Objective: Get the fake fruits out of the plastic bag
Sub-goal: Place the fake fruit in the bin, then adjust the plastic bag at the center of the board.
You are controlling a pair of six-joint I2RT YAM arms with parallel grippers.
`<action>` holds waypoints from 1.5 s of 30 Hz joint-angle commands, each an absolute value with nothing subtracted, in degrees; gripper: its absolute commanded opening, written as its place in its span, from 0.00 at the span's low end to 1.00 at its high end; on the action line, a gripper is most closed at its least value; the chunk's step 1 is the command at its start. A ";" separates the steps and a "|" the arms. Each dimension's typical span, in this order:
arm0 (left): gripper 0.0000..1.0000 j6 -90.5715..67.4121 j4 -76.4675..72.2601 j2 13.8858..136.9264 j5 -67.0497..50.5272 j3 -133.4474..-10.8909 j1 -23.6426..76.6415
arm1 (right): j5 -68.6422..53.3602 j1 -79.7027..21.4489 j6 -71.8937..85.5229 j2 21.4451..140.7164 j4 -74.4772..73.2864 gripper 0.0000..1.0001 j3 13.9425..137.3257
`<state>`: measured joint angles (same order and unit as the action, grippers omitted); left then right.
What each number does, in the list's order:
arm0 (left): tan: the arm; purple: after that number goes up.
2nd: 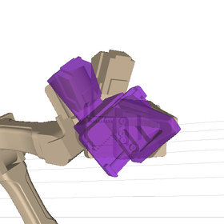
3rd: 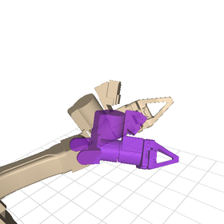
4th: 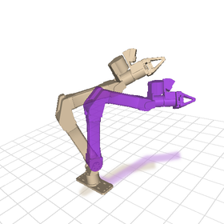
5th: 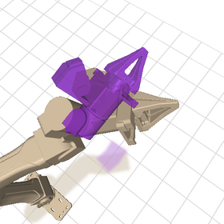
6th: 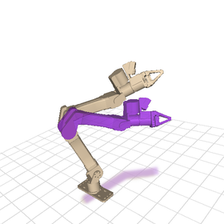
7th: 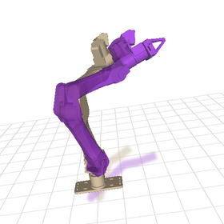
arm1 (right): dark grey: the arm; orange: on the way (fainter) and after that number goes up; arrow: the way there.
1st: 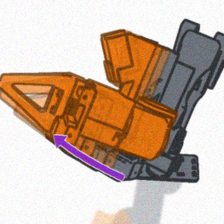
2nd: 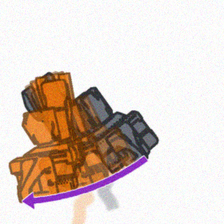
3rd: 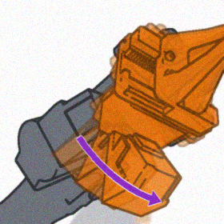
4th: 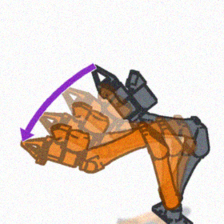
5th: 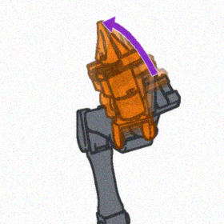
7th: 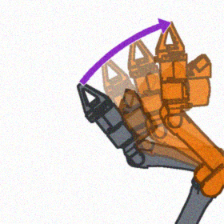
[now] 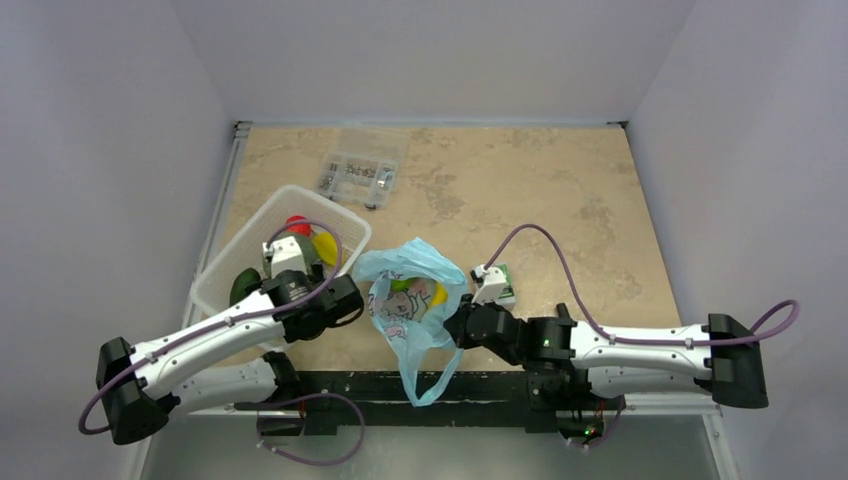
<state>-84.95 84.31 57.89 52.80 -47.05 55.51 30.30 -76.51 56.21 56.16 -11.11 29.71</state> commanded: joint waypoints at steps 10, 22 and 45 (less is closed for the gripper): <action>1.00 -57.82 67.05 35.50 32.46 -54.42 55.28 | 28.68 -76.82 51.73 59.40 -7.59 0.00 34.59; 0.99 -54.92 51.94 31.66 3.78 -55.04 55.28 | 24.23 -73.30 40.01 67.47 -13.96 0.00 51.89; 0.74 -56.03 33.97 35.03 -14.69 -44.17 55.99 | 10.14 -74.53 51.08 76.47 2.14 0.01 33.65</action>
